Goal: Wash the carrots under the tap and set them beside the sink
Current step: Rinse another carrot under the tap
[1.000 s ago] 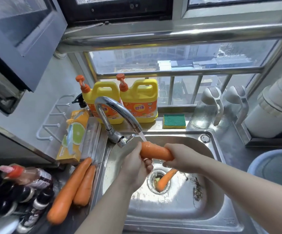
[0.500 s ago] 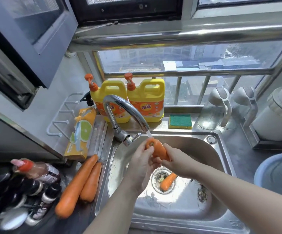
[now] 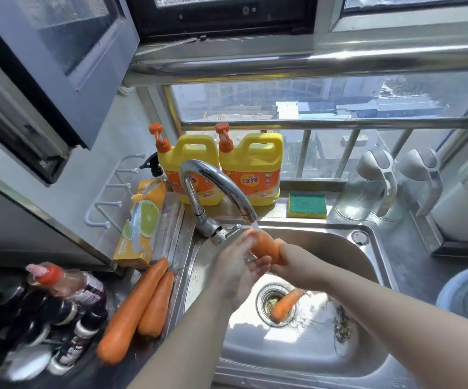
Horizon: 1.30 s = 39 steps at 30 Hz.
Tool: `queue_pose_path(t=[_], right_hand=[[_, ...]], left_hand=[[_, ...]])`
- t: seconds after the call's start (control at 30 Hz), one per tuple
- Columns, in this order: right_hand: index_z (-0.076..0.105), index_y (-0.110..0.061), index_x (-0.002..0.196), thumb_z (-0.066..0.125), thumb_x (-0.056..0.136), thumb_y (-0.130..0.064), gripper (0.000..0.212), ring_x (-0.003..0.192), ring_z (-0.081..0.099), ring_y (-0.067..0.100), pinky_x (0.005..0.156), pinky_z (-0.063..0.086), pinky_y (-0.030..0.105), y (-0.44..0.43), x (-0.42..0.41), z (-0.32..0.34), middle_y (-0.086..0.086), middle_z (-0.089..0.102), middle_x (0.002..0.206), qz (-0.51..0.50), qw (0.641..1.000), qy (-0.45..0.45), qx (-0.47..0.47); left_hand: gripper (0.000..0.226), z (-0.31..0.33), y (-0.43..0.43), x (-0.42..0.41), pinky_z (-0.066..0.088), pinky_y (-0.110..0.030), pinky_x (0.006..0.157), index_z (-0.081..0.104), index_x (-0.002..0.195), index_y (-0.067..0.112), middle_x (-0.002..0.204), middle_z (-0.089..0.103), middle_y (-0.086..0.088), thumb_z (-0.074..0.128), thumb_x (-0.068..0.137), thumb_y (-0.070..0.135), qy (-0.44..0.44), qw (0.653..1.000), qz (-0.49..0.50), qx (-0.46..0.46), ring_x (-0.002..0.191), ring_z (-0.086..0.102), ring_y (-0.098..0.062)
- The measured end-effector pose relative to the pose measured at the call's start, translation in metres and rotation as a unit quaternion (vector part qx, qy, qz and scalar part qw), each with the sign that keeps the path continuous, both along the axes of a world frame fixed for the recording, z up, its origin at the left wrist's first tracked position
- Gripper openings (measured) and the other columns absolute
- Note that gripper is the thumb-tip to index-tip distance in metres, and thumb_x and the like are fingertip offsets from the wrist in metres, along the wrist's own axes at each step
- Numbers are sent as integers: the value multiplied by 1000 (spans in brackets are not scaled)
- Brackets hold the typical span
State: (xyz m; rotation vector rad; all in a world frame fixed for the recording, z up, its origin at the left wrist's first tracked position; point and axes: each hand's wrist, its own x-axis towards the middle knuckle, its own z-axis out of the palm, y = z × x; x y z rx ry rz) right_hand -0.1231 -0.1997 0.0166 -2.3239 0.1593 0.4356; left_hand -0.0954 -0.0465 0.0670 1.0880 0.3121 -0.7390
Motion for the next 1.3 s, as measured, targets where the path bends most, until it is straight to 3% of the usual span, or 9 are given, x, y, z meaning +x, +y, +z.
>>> queue_pose_path(t=[0.1, 0.37, 0.57, 0.77, 0.9, 0.97, 1.07, 1.13, 1.3], right_hand=[[50, -21, 101, 63, 94, -36, 21, 80, 57, 12, 67, 42, 25, -2, 0, -2, -6, 60, 89, 15, 1000, 7, 6], [48, -20, 103, 63, 95, -30, 19, 83, 62, 16, 75, 51, 33, 3, -1, 0, -3, 64, 92, -3, 1000, -27, -11], [53, -29, 100, 70, 88, -44, 26, 81, 60, 12, 72, 49, 31, -3, -3, 10, -10, 64, 88, -12, 1000, -15, 6], [50, -32, 105, 71, 80, -61, 43, 81, 62, 19, 65, 46, 33, 7, -7, 35, -10, 66, 89, -38, 975, -128, -176], [46, -28, 110, 65, 84, -65, 49, 84, 63, 22, 65, 41, 33, 10, -6, 46, -8, 67, 95, -7, 960, -139, -241], [51, -25, 108, 63, 86, -65, 47, 80, 59, 18, 68, 46, 34, 1, -5, 47, -7, 66, 94, 10, 979, -66, -191], [60, -19, 96, 56, 94, -60, 42, 66, 60, 19, 66, 48, 35, -23, -11, 51, 5, 73, 88, 12, 994, 93, 47], [63, -17, 94, 53, 97, -58, 42, 60, 56, 16, 62, 45, 34, -31, -18, 53, 4, 72, 81, 17, 990, 110, 90], [64, -28, 109, 53, 94, -62, 39, 74, 58, 9, 69, 48, 32, -32, -29, 57, -11, 64, 83, 59, 985, -65, -148]], left_hand=[[24, -3, 4, 1, 58, -27, 67, 64, 124, 9, 104, 68, -18, 55, 101, 12, 2, 999, -29, -31, 72, 65, -23], [9, -1, -8, 10, 50, -22, 47, 64, 101, 19, 87, 61, -13, 56, 103, 22, -36, 996, 4, 82, 55, 58, -17], [26, -15, 4, 10, 49, -24, 47, 64, 120, 9, 92, 62, -8, 47, 107, 25, 32, 998, 50, 34, 52, 58, -13], [35, -22, 9, 4, 51, -36, 85, 63, 123, 29, 114, 70, -1, 43, 103, 51, -102, 984, -12, 146, 102, 65, -19], [24, -13, -5, 3, 56, -38, 86, 63, 114, 16, 103, 74, -8, 45, 106, 30, -94, 994, 35, 41, 92, 71, -20], [25, -15, -4, 5, 54, -42, 93, 60, 120, 11, 106, 71, -12, 43, 107, 24, -68, 996, 55, -4, 97, 69, -25], [29, -19, 3, 2, 52, -44, 99, 54, 131, 9, 121, 65, -23, 39, 108, 18, -38, 998, 33, -35, 110, 66, -32], [35, -22, 4, -2, 52, -46, 101, 47, 141, 11, 128, 61, -25, 38, 108, 20, -33, 999, 5, -26, 113, 66, -33], [40, -29, -9, -1, 55, -50, 96, 38, 146, 12, 125, 59, -25, 40, 108, 24, -67, 998, 16, 4, 109, 68, -35]])
